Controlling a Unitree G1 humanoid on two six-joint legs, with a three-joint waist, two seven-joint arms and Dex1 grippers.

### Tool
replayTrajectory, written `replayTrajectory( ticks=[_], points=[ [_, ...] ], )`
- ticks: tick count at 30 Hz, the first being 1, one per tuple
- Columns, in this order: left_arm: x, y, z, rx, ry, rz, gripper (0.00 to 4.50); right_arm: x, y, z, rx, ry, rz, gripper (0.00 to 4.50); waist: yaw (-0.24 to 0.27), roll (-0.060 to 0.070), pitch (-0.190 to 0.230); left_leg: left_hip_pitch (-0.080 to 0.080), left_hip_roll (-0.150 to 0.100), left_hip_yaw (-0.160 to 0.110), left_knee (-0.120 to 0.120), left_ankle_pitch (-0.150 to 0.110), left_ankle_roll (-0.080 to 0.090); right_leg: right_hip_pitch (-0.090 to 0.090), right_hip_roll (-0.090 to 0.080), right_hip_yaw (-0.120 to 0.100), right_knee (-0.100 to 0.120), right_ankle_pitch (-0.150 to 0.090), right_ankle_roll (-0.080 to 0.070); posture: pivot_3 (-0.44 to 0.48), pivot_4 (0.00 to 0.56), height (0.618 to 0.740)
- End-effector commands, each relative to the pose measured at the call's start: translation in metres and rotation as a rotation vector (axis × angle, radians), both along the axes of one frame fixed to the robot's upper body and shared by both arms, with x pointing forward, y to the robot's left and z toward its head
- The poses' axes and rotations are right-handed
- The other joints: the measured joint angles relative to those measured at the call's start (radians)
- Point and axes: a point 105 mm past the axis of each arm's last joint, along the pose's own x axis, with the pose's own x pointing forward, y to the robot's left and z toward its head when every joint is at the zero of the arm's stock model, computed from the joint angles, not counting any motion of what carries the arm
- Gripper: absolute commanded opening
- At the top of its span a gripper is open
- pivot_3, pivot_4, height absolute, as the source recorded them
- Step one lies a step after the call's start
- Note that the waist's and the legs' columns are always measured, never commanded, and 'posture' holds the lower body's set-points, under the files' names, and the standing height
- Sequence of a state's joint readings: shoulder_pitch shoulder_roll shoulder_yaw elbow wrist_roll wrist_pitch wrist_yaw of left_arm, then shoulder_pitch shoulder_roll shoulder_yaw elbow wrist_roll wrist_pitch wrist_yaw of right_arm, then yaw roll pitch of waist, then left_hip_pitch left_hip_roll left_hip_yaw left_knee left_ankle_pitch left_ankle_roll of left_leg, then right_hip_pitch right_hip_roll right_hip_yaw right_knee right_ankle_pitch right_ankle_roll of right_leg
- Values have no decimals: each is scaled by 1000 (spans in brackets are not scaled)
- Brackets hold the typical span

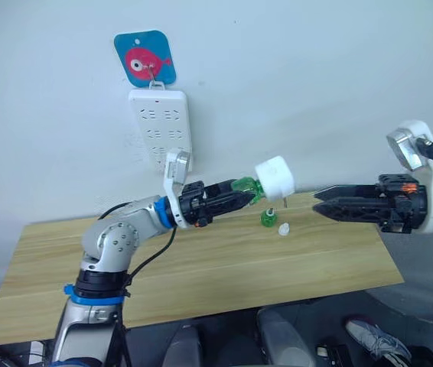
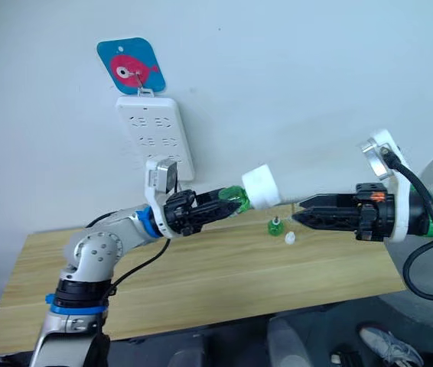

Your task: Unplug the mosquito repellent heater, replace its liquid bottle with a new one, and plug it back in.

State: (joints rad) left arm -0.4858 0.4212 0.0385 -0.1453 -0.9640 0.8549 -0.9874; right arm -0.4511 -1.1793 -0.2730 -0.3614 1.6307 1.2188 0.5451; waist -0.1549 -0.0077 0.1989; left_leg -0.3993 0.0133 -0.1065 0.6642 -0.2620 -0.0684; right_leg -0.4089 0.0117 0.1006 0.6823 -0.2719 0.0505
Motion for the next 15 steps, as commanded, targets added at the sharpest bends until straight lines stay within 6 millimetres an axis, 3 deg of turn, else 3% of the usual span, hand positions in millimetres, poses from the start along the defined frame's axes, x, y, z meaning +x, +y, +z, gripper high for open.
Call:
replayTrajectory(
  ticks=[1,4,9,15],
  points=[
    [-12,4,15,-7,-32,-113,2250,11,-2,-9,-140,-156,-24,1060,-4,1,-1,0,0,0,0,0,0,0,0,0,0,0,0,-246,114,734],
    [-15,6,19,3,-27,-161,2250,24,-1,-24,-225,-247,-16,0,-11,1,-4,0,0,0,0,0,0,0,0,0,0,-2,4,-250,111,734],
    [-18,6,26,-2,-19,-197,2250,47,9,-41,-272,-373,-6,0,-22,2,-4,0,0,0,0,0,0,0,0,0,0,-2,4,-245,109,734],
    [-15,7,25,2,-12,-180,2250,40,35,-43,-192,-363,108,0,-37,2,-5,0,0,-1,-1,0,0,0,-1,-1,0,0,-1,-240,110,734]
  ],
)
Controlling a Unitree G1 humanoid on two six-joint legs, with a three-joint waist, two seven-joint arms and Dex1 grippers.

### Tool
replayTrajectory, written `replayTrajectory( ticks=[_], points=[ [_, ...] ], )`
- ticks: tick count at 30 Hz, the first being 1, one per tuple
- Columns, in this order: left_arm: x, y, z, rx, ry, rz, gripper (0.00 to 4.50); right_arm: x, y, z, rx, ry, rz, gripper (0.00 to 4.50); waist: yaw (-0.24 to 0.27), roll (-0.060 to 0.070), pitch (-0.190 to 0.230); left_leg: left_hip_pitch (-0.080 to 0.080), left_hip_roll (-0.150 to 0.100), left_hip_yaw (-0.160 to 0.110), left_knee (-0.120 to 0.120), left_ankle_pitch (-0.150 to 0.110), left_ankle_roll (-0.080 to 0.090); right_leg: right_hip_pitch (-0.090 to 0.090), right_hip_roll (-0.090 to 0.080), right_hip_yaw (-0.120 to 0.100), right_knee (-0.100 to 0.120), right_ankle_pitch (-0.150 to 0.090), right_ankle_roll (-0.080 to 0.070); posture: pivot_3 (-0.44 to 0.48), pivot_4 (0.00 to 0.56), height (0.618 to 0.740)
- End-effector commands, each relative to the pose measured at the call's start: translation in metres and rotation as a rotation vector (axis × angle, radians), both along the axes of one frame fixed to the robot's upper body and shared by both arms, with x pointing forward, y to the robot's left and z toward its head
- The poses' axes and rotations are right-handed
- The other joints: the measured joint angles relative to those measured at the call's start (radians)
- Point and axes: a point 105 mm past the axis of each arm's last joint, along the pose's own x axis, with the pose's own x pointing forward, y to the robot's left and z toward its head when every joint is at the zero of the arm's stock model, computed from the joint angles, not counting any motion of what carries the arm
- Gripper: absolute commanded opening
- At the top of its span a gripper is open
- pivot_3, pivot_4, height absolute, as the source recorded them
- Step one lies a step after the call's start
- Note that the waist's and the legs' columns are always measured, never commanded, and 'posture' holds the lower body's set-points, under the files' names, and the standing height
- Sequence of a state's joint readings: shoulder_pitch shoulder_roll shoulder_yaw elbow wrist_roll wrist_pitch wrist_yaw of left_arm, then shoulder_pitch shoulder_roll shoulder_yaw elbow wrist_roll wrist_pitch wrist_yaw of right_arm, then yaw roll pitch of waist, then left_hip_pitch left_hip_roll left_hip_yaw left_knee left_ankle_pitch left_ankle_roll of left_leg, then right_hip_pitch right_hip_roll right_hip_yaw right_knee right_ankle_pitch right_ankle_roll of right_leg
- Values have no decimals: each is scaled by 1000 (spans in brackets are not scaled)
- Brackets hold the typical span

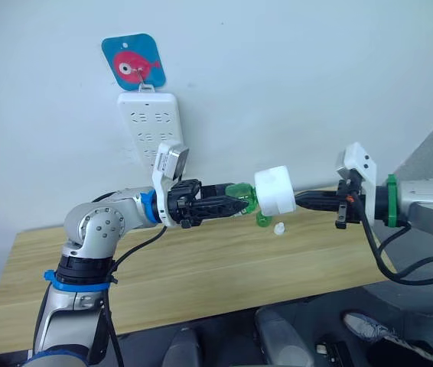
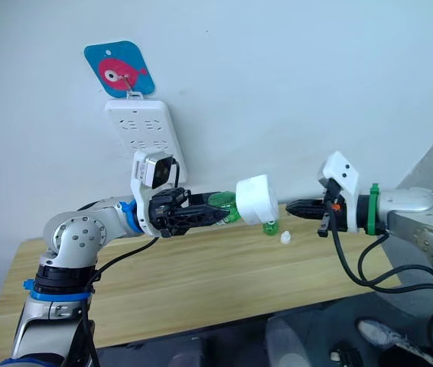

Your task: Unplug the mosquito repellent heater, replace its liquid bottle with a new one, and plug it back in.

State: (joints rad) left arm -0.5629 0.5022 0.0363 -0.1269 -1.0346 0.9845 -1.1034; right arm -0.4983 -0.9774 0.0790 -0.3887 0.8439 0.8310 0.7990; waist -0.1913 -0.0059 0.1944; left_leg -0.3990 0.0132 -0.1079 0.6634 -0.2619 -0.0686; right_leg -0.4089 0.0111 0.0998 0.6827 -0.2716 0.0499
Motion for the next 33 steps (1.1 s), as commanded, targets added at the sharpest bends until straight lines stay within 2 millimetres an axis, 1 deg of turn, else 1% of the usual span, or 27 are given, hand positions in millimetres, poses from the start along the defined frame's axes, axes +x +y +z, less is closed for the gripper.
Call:
replayTrajectory(
  ticks=[1,8,16,21,24,29,31,33],
  points=[
    [-1,1,10,-30,-37,-2,2250,-12,14,11,29,-17,89,0,-1,0,0,0,0,0,0,0,0,0,0,0,0,0,0,-237,112,734],
    [2,0,10,-32,-40,27,2250,-35,27,19,93,56,177,0,-1,0,0,0,0,-1,0,0,0,0,0,-1,0,0,0,-239,115,734],
    [9,3,4,16,-88,70,2250,-48,31,30,129,83,208,0,-2,0,0,0,0,-1,0,0,0,1,0,-1,1,0,0,-243,115,734],
    [12,3,1,35,-121,83,2250,-50,31,31,132,90,207,0,-2,0,0,0,-1,-1,0,0,0,1,0,-1,0,0,0,-243,115,734],
    [16,1,-2,55,-159,114,2250,-51,36,36,156,84,210,0,-3,0,0,0,0,-1,0,0,0,1,0,-1,0,0,0,-244,118,734],
    [16,0,-3,58,-170,118,2250,-51,37,38,161,88,205,0,-3,0,0,0,0,-1,0,0,0,1,0,0,0,0,0,-244,118,734],
    [15,-1,-9,114,-229,114,2250,-53,40,50,210,91,220,0,-4,0,0,0,0,-1,0,0,0,1,0,0,0,0,0,-244,119,734],
    [13,-2,-14,151,-271,100,2250,-52,43,57,243,93,221,0,-5,0,0,1,0,0,0,0,0,1,0,0,1,0,0,-244,119,734]
  ],
)
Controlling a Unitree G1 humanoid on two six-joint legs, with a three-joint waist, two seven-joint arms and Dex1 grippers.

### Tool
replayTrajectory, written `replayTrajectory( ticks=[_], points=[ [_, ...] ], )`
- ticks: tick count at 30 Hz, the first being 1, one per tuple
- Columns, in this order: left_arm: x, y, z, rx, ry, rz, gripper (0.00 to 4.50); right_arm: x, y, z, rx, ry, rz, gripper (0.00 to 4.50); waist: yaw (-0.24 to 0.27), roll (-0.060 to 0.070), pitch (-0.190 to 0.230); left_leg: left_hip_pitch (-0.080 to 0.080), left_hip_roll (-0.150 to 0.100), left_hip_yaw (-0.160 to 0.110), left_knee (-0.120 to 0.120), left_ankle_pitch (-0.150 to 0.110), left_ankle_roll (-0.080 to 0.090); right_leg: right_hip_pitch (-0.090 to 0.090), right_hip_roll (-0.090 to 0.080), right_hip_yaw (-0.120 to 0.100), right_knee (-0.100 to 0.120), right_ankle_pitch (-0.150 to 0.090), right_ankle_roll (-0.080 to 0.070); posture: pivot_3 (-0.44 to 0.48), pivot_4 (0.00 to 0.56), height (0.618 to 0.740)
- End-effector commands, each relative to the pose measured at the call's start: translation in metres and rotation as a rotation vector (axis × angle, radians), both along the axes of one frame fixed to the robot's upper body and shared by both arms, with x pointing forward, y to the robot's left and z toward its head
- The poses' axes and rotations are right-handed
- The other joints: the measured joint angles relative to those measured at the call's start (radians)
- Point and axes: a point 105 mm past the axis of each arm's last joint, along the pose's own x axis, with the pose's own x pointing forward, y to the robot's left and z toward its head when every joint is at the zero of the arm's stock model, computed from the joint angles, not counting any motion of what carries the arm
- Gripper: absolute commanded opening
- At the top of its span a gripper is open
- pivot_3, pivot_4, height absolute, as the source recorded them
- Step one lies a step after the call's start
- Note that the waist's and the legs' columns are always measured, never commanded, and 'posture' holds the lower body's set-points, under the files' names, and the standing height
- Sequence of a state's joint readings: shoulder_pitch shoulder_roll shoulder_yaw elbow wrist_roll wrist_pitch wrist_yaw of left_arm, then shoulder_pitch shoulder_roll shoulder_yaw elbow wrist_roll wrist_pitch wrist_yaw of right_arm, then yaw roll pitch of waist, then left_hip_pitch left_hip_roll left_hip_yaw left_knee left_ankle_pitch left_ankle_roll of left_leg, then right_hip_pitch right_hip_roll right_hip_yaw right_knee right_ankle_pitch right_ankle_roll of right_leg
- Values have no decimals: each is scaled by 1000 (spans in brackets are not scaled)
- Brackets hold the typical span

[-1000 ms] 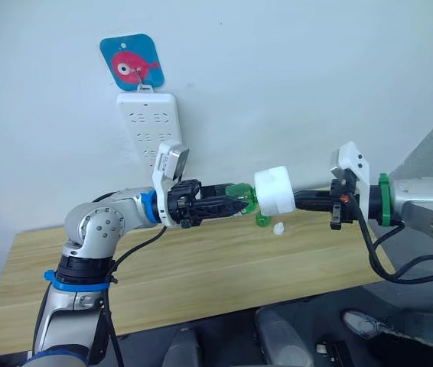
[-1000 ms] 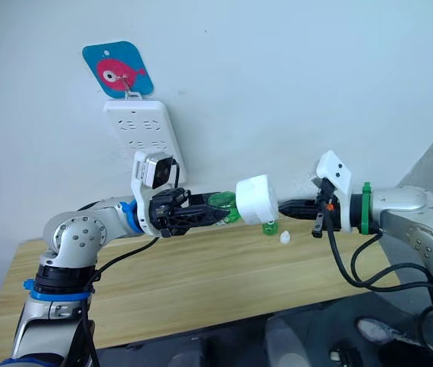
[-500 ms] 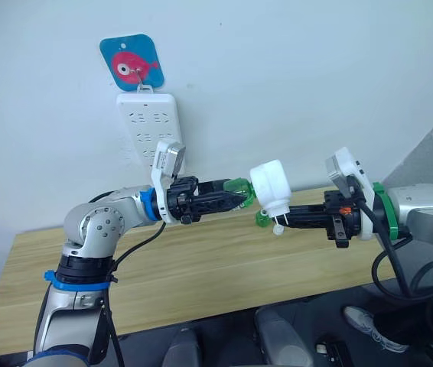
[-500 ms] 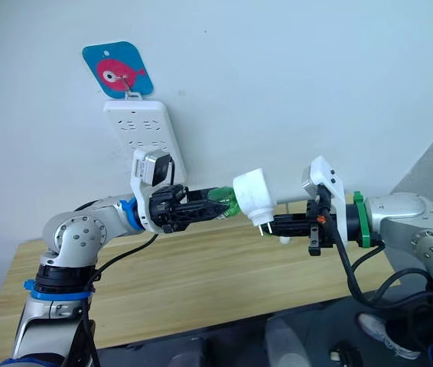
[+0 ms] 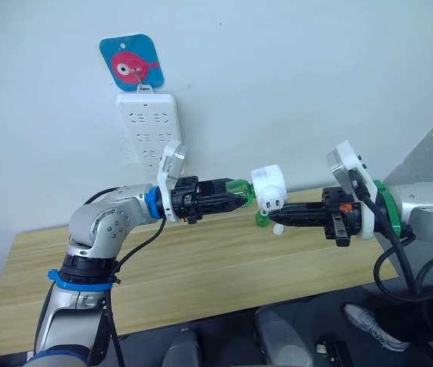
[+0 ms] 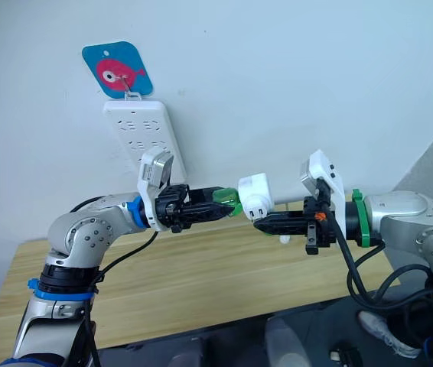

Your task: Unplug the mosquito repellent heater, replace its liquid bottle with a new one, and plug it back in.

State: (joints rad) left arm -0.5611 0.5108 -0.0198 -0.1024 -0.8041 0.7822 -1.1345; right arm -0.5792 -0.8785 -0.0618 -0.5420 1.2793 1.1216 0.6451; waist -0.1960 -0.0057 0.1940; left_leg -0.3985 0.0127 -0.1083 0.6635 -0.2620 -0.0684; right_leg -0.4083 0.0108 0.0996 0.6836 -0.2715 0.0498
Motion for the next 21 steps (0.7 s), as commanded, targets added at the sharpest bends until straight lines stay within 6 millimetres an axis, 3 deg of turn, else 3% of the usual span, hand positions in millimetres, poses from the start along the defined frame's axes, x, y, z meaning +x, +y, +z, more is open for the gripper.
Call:
replayTrajectory(
  ticks=[1,8,21],
  points=[
    [-7,-4,-1,54,-100,-46,2250,-2,4,26,80,-44,7,0,-1,0,0,0,0,0,0,0,0,0,0,0,0,0,0,-244,120,734],
    [-9,-4,-6,84,-132,-64,2250,1,6,35,116,-23,-14,0,0,0,0,0,0,0,0,0,0,0,0,0,-1,0,0,-244,120,734],
    [-28,-2,-1,78,-121,-163,2250,19,6,21,16,-109,-80,0,0,0,0,0,0,0,0,0,0,0,0,0,0,0,0,-234,115,734]
  ],
)
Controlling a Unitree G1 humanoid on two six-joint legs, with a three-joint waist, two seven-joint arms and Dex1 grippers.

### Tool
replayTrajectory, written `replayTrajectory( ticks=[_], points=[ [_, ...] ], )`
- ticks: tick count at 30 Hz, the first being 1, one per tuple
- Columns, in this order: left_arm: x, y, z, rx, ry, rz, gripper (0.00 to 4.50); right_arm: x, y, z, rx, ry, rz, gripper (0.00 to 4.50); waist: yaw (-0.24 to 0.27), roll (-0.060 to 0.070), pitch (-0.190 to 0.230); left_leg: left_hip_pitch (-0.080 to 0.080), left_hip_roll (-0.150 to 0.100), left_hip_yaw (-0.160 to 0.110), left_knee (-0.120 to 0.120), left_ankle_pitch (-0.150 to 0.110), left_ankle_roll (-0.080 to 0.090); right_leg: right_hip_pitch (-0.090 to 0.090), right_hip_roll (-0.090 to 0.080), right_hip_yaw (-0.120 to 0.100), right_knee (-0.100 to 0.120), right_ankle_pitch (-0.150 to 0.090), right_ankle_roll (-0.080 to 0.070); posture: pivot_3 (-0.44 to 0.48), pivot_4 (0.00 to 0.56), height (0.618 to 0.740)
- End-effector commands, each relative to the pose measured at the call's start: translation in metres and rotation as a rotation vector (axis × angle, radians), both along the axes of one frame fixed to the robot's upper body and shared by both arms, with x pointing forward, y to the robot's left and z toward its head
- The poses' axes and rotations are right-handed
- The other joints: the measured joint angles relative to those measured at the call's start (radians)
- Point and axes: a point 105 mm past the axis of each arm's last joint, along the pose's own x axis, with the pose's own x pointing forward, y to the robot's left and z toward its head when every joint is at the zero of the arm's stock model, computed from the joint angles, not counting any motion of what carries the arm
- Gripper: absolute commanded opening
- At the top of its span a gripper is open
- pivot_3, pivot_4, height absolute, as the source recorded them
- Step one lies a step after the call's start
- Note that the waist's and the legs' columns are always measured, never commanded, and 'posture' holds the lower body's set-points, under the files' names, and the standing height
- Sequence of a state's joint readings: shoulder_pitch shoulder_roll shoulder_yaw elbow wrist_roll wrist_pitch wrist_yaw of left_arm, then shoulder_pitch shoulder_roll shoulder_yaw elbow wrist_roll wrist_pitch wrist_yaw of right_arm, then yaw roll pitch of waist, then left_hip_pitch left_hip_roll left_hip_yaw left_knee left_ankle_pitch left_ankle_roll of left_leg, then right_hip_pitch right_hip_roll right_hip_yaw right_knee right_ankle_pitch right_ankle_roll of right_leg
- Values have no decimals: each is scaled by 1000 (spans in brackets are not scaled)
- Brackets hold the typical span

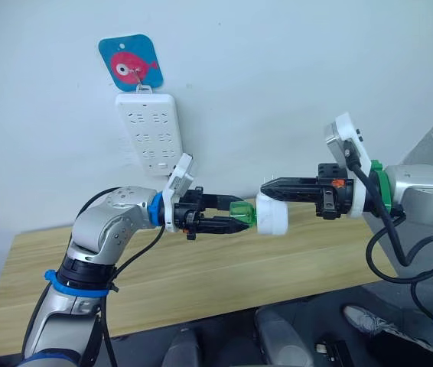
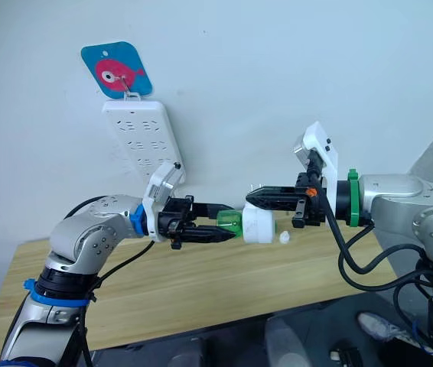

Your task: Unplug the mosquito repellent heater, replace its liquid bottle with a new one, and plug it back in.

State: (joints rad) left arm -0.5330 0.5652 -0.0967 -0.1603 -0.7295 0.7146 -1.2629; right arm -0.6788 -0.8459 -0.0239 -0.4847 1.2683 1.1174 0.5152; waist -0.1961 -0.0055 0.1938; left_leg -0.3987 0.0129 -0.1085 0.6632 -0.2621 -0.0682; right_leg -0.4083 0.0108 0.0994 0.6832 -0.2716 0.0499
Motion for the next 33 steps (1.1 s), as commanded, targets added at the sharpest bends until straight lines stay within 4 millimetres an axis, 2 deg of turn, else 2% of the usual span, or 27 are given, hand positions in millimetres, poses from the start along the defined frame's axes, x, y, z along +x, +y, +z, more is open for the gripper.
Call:
replayTrajectory(
  ticks=[1,9,12,15,19,22,23,27,33],
  points=[
    [-8,1,11,-24,-38,-41,2250,-3,1,7,0,-49,31,0,0,0,0,0,0,0,0,0,0,0,0,0,0,0,0,-234,115,734],
    [-11,3,19,-45,-10,-67,2250,-8,-3,-2,-44,-14,80,0,0,0,0,0,0,0,0,0,0,0,0,0,0,0,0,-231,112,734],
    [-15,5,24,-60,23,-88,2250,-2,-4,-3,-21,-11,54,0,0,0,0,0,0,0,0,0,0,0,0,0,0,0,0,-226,109,734],
    [-17,7,23,-43,37,-96,2250,7,-8,6,64,4,9,0,0,-1,-1,0,0,0,0,0,0,0,0,0,0,0,0,-223,108,734],
    [-16,11,19,-26,43,-85,2250,4,-10,19,148,30,38,0,1,0,-1,0,0,0,0,0,0,0,0,0,1,0,0,-223,108,734],
    [-16,12,19,-27,55,-82,2250,11,-14,26,207,44,-6,0,0,0,-1,0,0,0,0,0,0,0,0,0,1,0,0,-223,108,734],
    [-16,12,20,-29,58,-82,2250,13,-15,24,198,47,-20,0,0,0,-1,0,0,0,0,0,0,0,0,0,1,0,0,-224,105,734],
    [-17,12,27,-61,100,-99,2250,14,-14,-14,15,43,-39,0,2,-1,-2,0,0,0,0,0,0,0,0,-1,1,0,0,-224,105,734],
    [-18,14,26,-61,147,-103,2250,13,-3,-31,-7,44,-16,0,-1,-1,-3,1,0,0,0,0,0,0,0,0,2,0,0,-225,109,734]
  ],
)
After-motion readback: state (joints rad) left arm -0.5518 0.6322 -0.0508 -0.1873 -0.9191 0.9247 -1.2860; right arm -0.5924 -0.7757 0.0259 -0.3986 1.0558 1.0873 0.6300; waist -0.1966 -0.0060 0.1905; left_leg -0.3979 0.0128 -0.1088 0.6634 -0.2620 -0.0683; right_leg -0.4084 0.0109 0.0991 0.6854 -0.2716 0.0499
